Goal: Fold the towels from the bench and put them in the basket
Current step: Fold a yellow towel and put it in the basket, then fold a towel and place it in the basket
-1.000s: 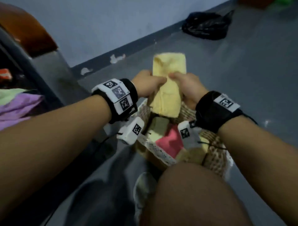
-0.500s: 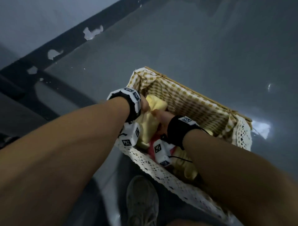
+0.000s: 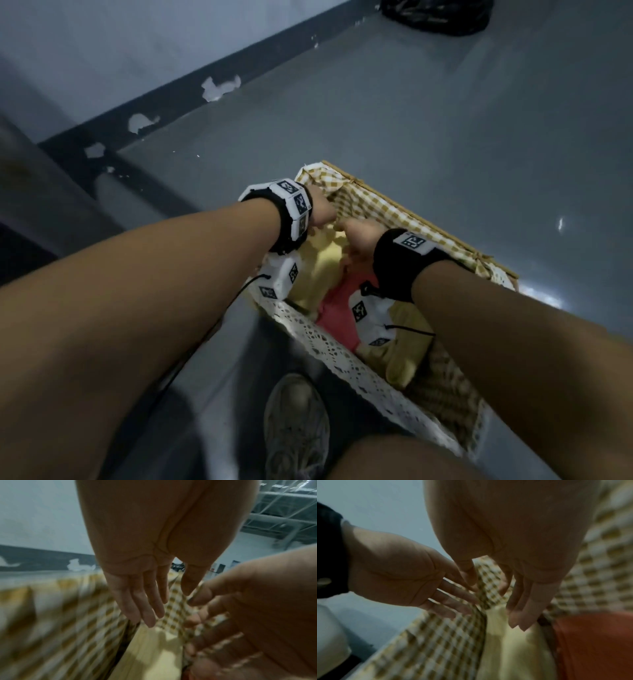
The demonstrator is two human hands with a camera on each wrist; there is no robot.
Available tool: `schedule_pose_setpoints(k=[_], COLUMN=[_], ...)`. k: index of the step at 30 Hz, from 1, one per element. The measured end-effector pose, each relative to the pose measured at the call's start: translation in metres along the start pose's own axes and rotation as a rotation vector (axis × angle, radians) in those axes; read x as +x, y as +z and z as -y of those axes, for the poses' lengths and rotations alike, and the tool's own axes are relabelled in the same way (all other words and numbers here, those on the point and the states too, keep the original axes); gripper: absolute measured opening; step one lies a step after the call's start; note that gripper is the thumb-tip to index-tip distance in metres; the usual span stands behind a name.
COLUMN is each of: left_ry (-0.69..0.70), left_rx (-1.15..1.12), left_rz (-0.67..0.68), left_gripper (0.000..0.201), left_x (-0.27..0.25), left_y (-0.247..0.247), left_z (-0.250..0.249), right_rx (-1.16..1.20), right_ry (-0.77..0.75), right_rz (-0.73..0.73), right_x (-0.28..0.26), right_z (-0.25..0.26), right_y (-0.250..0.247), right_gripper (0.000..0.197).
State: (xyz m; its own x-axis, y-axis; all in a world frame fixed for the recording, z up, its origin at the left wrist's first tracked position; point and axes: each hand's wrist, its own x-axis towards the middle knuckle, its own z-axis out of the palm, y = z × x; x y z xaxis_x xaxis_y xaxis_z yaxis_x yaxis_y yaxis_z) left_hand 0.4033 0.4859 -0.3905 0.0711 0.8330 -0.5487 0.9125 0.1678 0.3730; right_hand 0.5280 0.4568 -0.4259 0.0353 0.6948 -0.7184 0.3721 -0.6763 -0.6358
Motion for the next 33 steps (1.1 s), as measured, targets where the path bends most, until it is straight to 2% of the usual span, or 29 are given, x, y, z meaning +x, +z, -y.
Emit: schedule_pose_setpoints(k=[3,6,10,13,15,18,21,24,27,29,31,33], left_ry=[0.106,0.151,0.118,0.069,0.006,-0.15,-0.321,-0.514,-0.676,-0.689,-0.648,-0.614], left_rx=[-0.007,0.01,-0.088,-0.152,-0.152,-0.116,-0.084,-0.057,-0.016,-0.029,-0.035,-0.022], left_rz=[-0.147,-0.337,-0.482,-0.622,-0.701,-0.747,-0.755,-0.695,-0.641,-0.62,-0.657,-0.717], left_gripper=[0.024,0.028,0.023,0.023,0.021,0.024,0.027,0.038,0.046,0.049,0.044,0.032], left_x=[-0.038,-0.109,-0.206,-0.275,-0.317,-0.376,-0.422,-0.455,-0.471,-0.475,-0.475,-0.474], left_y=[-0.026,-0.057,-0.089,-0.105,-0.109,-0.099,-0.078,-0.049,-0.019,-0.004,0.0,-0.003], left_z=[-0.005,0.011,0.083,0.148,0.193,0.259,0.321,0.373,0.41,0.421,0.427,0.431], right_rx=[-0.077,-0.258,-0.496,-0.559,-0.593,-0.673,-0.777,-0.881,-0.94,-1.059,-1.211,-1.344], right_ry=[-0.131,-0.337,-0.543,-0.652,-0.707,-0.76,-0.847,-0.949,-1.005,-1.09,-1.172,-1.193], right_rz=[0.041,0.126,0.309,0.455,0.542,0.661,0.704,0.733,0.772,0.726,0.611,0.519], right_x=[-0.043,-0.092,-0.165,-0.21,-0.235,-0.273,-0.303,-0.32,-0.325,-0.323,-0.319,-0.314], right_z=[0.033,0.068,0.109,0.131,0.14,0.144,0.14,0.128,0.106,0.094,0.087,0.083], right_y=[0.001,0.019,0.073,0.134,0.184,0.264,0.334,0.388,0.429,0.448,0.459,0.466], right_gripper=[0.023,0.021,0.013,0.005,0.007,0.005,0.013,0.008,0.023,0.04,0.052,0.04])
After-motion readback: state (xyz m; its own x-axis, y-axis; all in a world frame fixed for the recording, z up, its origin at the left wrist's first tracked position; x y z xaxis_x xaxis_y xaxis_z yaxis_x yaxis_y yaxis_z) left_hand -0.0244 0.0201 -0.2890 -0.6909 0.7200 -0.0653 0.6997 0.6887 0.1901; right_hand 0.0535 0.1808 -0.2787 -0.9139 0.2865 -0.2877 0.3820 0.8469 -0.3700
